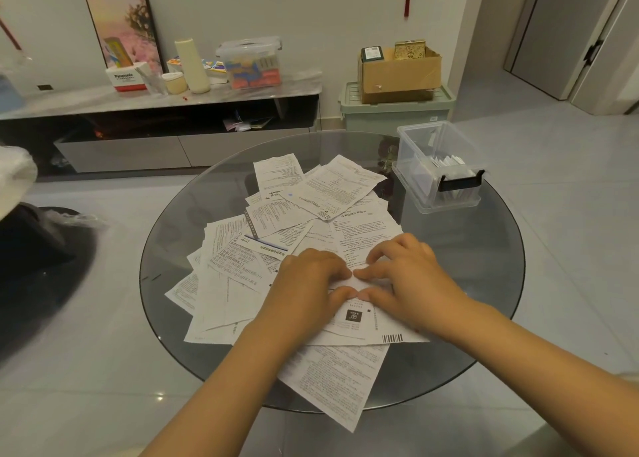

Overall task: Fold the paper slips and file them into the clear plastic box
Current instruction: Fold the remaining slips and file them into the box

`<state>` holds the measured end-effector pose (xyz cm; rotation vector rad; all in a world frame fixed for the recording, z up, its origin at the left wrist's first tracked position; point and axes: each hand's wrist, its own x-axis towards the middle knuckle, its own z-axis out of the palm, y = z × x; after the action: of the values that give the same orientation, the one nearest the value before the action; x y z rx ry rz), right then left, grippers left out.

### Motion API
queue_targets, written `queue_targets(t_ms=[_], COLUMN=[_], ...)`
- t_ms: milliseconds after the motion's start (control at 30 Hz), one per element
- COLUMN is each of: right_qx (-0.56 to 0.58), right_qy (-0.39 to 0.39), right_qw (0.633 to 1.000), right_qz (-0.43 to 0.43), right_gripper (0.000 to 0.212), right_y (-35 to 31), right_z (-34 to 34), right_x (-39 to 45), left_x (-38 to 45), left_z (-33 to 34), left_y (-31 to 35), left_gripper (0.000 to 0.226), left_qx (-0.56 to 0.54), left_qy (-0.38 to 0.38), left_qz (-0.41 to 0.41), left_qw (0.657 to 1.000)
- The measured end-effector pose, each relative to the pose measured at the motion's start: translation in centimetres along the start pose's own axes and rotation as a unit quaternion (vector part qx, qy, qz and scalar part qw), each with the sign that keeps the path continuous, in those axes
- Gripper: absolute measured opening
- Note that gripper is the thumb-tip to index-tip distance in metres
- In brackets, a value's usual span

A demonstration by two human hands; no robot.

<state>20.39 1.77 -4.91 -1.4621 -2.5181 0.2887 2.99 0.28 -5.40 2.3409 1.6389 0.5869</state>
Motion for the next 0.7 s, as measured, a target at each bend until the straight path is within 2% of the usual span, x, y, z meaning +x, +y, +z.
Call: queue_targets(t_ms=[133,200,300,467,567,700], right_qx=[-0.022,-0.027,-0.037,-0.059,-0.059,-0.063], right_qy=[0.006,0.02,0.073,0.108,0.14,0.183], right_qw=[0.999,0.999,0.995,0.991,0.988,0.981], right_qz=[-0.026,-0.042,-0.061,-0.044,-0.029,-0.03], right_gripper=[0.039,0.039,0.03,0.034,0.028,0.013], right_y=[0.0,0.0,0.1,0.7,1.3,1.5], right_z=[-0.2,-0.3,0.1,0.1,-0.5,-1.5], right_x=[-0.1,-0.3,-0.6,0.0,0.1,-0.3], left_x=[0.1,0.1,0.1,-0.2,-0.3,-0.2], left_z=[-0.2,0.1,0.4,-0.2,-0.7,-1.1], left_y=[-0.2,0.0,-0.1,0.5,0.6,1.2], left_gripper=[0.026,0.036,0.042,0.019,0.017,0.016], left_qx=[0.044,0.093,0.113,0.054,0.017,0.007], left_qy=[0.003,-0.004,0.045,0.097,0.134,0.162], left_qz=[0.039,0.085,0.112,0.07,0.033,0.023], left_qw=[0.998,0.992,0.986,0.991,0.99,0.986])
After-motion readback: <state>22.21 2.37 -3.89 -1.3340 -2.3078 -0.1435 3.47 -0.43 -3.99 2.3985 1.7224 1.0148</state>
